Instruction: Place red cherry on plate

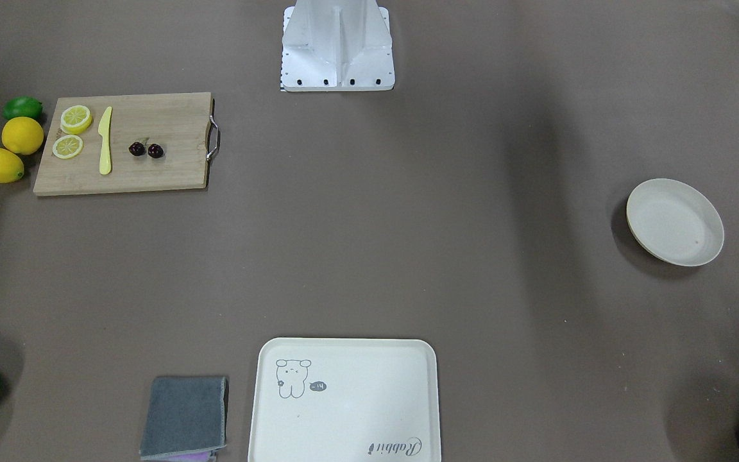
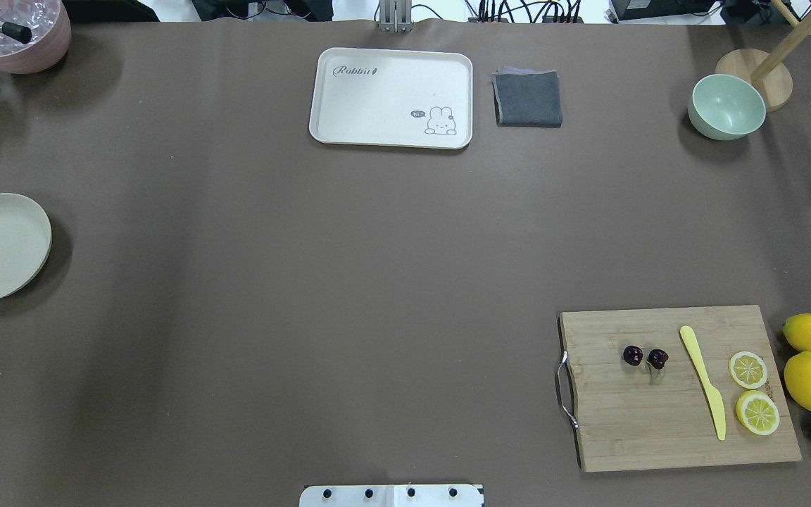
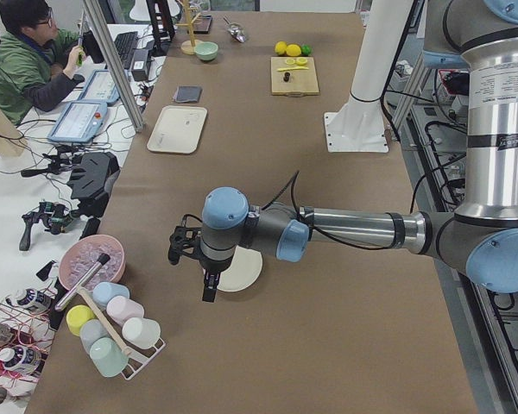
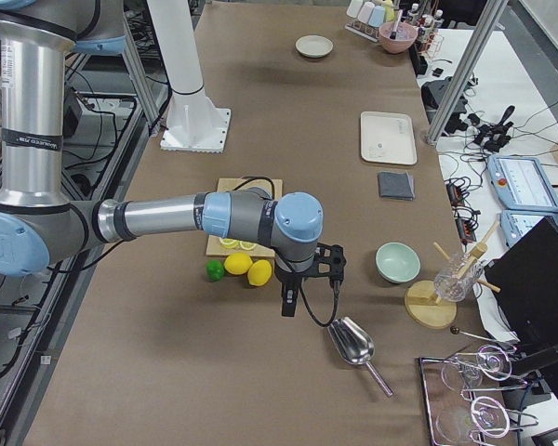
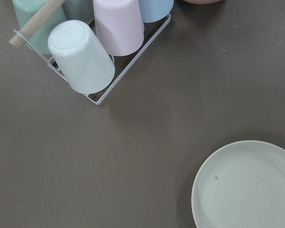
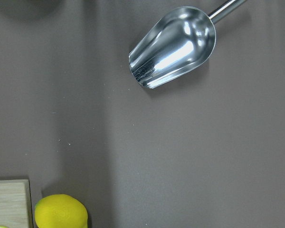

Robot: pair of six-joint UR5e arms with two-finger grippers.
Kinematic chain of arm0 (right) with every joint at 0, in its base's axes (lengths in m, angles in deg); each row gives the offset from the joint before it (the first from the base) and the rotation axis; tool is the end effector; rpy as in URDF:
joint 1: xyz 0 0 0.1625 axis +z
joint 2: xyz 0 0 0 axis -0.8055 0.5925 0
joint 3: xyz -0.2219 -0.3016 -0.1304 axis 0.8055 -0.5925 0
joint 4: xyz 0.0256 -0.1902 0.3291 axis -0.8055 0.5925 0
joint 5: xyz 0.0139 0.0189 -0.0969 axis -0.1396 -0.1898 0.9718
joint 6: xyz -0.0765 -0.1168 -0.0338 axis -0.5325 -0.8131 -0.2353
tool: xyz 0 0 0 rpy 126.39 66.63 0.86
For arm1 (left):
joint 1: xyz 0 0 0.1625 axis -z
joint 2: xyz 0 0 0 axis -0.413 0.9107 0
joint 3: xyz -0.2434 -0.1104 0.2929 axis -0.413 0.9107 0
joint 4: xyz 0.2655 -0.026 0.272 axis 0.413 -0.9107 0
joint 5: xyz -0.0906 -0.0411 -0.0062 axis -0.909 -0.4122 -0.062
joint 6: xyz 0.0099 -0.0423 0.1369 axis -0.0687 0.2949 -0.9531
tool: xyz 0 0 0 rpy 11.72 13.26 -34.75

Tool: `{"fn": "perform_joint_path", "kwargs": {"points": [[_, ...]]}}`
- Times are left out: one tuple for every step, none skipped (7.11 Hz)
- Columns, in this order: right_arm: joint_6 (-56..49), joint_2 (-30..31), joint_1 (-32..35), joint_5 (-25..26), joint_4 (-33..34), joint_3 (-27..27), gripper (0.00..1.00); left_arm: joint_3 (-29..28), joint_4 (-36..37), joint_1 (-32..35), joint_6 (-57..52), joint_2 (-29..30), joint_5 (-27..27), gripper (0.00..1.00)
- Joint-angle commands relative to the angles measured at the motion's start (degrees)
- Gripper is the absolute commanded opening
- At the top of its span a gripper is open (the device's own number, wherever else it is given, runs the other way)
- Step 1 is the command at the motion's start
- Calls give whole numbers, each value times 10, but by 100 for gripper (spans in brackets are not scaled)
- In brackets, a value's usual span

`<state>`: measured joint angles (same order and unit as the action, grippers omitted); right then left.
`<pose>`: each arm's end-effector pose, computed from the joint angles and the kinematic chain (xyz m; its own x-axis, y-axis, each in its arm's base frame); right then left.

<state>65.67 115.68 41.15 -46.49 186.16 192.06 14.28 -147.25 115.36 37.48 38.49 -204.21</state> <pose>0.0675 -0.3913 0.6142 0.7219 0.0321 0.6913 -0.0095 0.9993 -0.0365 -0.0459 -0.4548 0.6137 0.7414 0.0310 -0.6703 0.1275 0.9742 0.1861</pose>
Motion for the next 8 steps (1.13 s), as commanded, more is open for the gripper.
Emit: {"fn": "perform_joint_path", "kwargs": {"points": [[0, 2, 0, 0, 0, -1, 100, 0, 1, 0, 1, 0, 0, 98], [1, 3, -1, 0, 0, -1, 100, 0, 1, 0, 1, 0, 0, 98], [5, 2, -1, 0, 0, -1, 100, 0, 1, 0, 1, 0, 0, 98], [5, 2, 0, 0, 0, -1, 100, 0, 0, 0, 1, 0, 0, 98], [6, 3, -1, -1, 0, -1, 100, -1, 0, 0, 1, 0, 1, 98], [6, 2, -1, -1, 0, -1, 100, -1, 0, 0, 1, 0, 1, 98], [6, 2, -1, -1, 0, -1, 100, 1, 0, 0, 1, 0, 0, 98], [6, 3, 0, -1, 0, -1, 100, 0, 0, -1, 1, 0, 2, 98]]}}
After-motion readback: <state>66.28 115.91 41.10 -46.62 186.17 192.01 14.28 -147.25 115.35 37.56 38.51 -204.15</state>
